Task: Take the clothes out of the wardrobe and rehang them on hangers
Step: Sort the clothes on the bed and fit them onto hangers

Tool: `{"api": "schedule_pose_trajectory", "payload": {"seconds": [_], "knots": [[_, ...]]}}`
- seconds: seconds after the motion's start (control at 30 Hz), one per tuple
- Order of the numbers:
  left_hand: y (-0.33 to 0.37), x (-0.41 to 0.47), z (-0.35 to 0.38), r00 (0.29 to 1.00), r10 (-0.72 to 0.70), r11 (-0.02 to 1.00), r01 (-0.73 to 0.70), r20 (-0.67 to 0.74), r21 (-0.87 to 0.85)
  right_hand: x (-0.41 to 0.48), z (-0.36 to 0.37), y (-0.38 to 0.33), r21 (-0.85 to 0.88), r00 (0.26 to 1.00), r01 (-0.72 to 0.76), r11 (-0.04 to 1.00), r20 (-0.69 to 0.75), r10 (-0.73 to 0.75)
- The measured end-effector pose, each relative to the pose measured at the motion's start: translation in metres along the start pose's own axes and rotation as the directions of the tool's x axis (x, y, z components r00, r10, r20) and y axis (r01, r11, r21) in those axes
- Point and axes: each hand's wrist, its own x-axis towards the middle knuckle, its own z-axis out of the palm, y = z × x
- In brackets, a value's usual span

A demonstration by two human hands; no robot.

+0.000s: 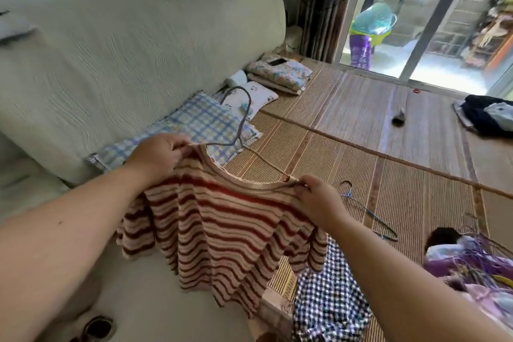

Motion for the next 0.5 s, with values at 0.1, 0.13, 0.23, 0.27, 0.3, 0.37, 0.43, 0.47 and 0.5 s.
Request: {"api": "schedule_pose_trajectory", "payload": {"seconds": [0.1,0.13,0.23,0.27,0.3,0.37,0.43,0.47,0.5], "knots": [[-0.01,0.048,0.022,0.998,-0.052,0.998,0.051,0.027,0.048,0.051,0.013,0.015,0.005,0.998,-0.047,0.999,0.048,0.047],[-0.014,0.067,0.033,0.997,-0.066,0.996,0.063,0.048,0.066,0.07,0.017,0.023,0.017,0.994,-0.081,0.997,0.07,0.079],[-0.029,0.127,0.073,0.99,-0.107,0.986,0.093,0.096,0.141,0.132,0.031,0.047,0.05,0.974,-0.194,0.98,0.131,0.187],[-0.034,0.149,0.09,0.987,-0.125,0.981,0.108,0.1,0.162,0.154,0.038,0.056,0.063,0.964,-0.232,0.971,0.146,0.221],[-0.04,0.169,0.106,0.985,-0.144,0.975,0.125,0.098,0.181,0.175,0.044,0.064,0.067,0.958,-0.257,0.964,0.15,0.245],[-0.055,0.207,0.139,0.973,-0.203,0.959,0.176,0.107,0.222,0.212,0.059,0.081,0.061,0.945,-0.302,0.951,0.149,0.29],[-0.073,0.236,0.169,0.959,-0.254,0.938,0.212,0.128,0.273,0.243,0.074,0.095,0.05,0.935,-0.332,0.942,0.148,0.322],[-0.082,0.249,0.184,0.953,-0.267,0.927,0.213,0.145,0.309,0.258,0.082,0.105,0.036,0.927,-0.35,0.936,0.156,0.341],[-0.093,0.262,0.2,0.945,-0.28,0.914,0.21,0.167,0.346,0.273,0.091,0.115,0.012,0.92,-0.36,0.933,0.172,0.353]]}}
